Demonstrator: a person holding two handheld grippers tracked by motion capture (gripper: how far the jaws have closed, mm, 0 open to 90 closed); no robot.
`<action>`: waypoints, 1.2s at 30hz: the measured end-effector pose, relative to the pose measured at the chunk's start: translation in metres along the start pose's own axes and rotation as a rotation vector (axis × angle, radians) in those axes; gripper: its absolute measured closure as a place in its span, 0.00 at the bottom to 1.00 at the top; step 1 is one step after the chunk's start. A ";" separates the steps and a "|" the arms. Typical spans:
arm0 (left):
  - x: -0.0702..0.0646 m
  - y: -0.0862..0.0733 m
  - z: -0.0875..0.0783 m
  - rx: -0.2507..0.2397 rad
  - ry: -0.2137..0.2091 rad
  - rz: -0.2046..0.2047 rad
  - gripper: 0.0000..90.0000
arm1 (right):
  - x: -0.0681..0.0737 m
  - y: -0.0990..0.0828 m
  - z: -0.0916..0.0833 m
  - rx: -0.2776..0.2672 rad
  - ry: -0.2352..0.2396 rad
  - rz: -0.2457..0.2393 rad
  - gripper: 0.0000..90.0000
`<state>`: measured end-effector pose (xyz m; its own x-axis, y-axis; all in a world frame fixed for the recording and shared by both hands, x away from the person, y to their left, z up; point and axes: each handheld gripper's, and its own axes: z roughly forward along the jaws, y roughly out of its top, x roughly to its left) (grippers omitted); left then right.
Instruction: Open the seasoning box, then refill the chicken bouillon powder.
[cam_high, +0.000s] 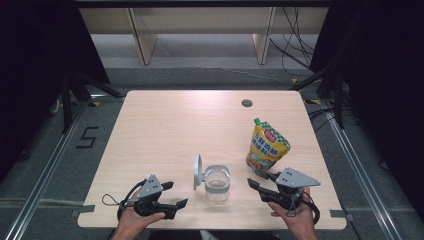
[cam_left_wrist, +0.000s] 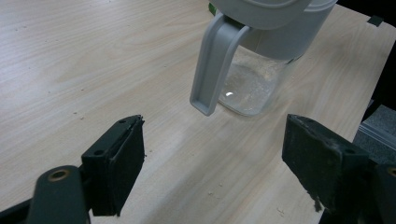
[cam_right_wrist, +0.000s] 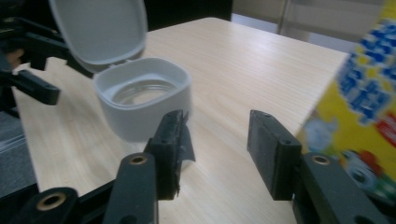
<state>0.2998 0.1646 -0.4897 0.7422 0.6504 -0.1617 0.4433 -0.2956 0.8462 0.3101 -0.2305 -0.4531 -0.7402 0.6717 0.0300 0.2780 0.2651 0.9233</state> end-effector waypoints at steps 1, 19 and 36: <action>0.000 0.000 0.000 0.000 0.000 0.000 0.23 | -0.002 -0.002 -0.002 -0.009 -0.015 0.013 0.57; -0.003 -0.001 0.000 0.009 -0.009 0.036 0.23 | -0.039 -0.027 -0.012 -0.023 -0.201 0.097 0.21; -0.005 -0.002 0.002 0.003 -0.018 0.014 0.22 | -0.062 -0.036 0.008 -0.051 -0.259 0.100 0.17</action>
<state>0.2961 0.1603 -0.4917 0.7576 0.6331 -0.1589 0.4341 -0.3069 0.8470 0.3511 -0.2757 -0.4910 -0.5277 0.8489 0.0290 0.3054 0.1577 0.9391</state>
